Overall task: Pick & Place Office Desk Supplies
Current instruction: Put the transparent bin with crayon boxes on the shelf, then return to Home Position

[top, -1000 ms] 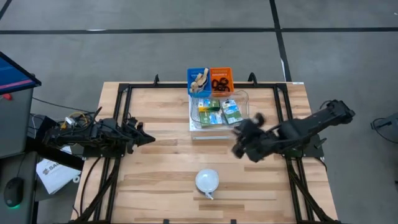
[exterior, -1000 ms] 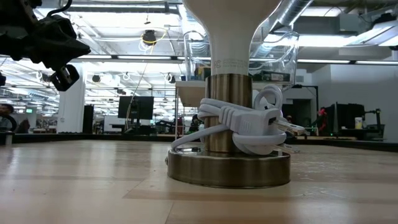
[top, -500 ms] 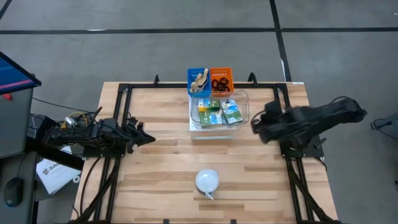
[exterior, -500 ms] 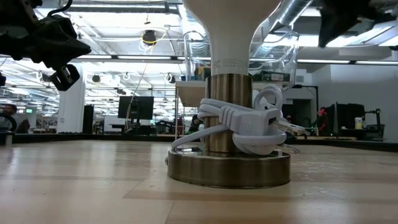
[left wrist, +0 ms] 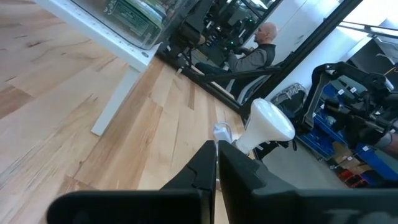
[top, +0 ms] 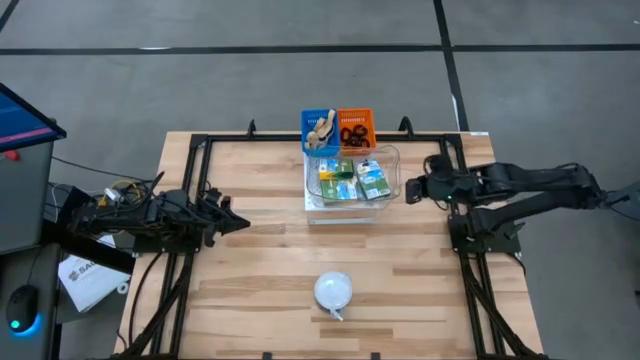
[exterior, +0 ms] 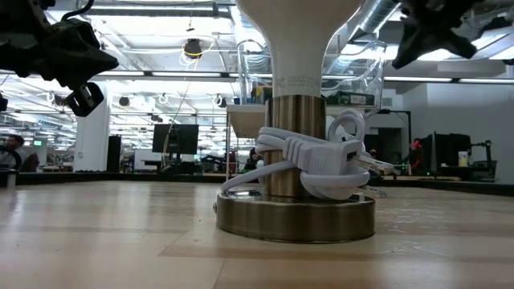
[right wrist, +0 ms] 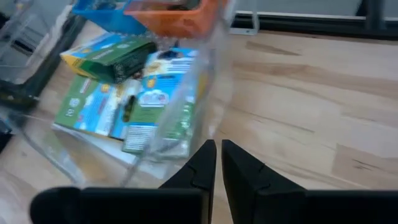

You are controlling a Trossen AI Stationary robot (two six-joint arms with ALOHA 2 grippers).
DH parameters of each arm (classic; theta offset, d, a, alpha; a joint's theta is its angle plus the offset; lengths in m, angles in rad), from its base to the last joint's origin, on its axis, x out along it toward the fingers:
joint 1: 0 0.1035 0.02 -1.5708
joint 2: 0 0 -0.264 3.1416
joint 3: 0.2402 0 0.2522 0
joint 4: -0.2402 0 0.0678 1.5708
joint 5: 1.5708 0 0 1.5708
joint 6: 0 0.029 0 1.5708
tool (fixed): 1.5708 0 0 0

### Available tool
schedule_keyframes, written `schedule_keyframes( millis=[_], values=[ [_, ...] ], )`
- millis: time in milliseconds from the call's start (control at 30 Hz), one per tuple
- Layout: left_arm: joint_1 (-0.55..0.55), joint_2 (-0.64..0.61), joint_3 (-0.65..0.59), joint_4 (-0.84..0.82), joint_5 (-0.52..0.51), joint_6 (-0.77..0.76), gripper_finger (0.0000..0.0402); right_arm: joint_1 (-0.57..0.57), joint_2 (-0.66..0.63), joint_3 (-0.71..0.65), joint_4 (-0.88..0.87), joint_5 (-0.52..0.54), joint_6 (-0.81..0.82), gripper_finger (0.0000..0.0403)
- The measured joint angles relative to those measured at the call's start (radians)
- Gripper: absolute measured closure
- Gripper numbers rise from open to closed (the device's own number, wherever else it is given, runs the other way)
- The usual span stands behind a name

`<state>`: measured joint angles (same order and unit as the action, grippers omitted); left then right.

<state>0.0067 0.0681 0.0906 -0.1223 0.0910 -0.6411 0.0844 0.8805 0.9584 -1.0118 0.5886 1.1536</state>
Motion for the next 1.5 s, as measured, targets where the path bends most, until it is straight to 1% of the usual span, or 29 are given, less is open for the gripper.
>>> schedule_keyframes(
  millis=[167, 300, 633, 1033, 1200, 1367, 1433, 1500],
  values=[
    [0.000, 0.000, 0.000, 0.002, 0.000, 0.000, 0.0393, -0.048, 0.074, -0.002, 0.063, -0.047, -0.073, 0.0379],
    [0.000, 0.000, 0.000, 0.006, 0.000, 0.000, 0.0393, -0.076, 0.106, -0.002, 0.133, -0.071, -0.130, 0.0379],
    [0.000, 0.000, 0.000, 0.013, 0.000, 0.000, 0.0393, -0.123, 0.137, -0.002, 0.222, -0.116, -0.196, 0.0379],
    [0.000, 0.000, 0.000, 0.013, 0.000, 0.000, 0.0393, -0.141, 0.154, -0.001, 0.290, -0.120, -0.237, 0.0379],
    [0.000, 0.000, 0.000, 0.013, 0.000, 0.000, 0.0393, -0.134, 0.152, 0.000, 0.273, -0.120, -0.237, 0.0379],
    [0.000, 0.000, 0.000, 0.013, 0.000, 0.000, 0.0393, -0.078, 0.102, -0.001, 0.192, -0.116, -0.245, 0.0378],
    [0.000, 0.000, 0.000, 0.013, 0.000, 0.000, 0.0393, -0.048, 0.067, -0.001, 0.174, -0.117, -0.271, 0.0378],
    [0.000, 0.000, 0.000, 0.012, 0.000, 0.000, 0.0393, -0.010, 0.024, -0.003, 0.189, -0.122, -0.343, 0.0378]
  ],
)
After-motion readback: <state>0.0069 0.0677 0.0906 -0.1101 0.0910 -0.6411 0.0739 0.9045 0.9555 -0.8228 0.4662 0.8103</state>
